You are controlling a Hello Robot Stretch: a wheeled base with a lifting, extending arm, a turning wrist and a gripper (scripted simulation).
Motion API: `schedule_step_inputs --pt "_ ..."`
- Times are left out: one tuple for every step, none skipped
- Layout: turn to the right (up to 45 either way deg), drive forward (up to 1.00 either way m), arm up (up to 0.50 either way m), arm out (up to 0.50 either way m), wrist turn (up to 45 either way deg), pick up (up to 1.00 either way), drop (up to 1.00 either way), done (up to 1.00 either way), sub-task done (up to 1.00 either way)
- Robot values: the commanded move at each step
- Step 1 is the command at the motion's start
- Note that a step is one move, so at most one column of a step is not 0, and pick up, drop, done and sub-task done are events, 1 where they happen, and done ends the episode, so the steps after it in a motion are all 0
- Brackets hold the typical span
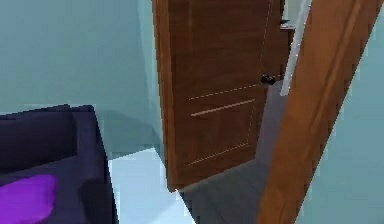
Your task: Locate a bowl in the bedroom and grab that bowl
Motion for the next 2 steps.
schedule_step_inputs --pt "-6.0 0.00 0.00 0.00 0.0 0.00 0.00 0.00 0.00" --pt "0.0 0.40 0.00 0.00 0.0 0.00 0.00 0.00 0.00"
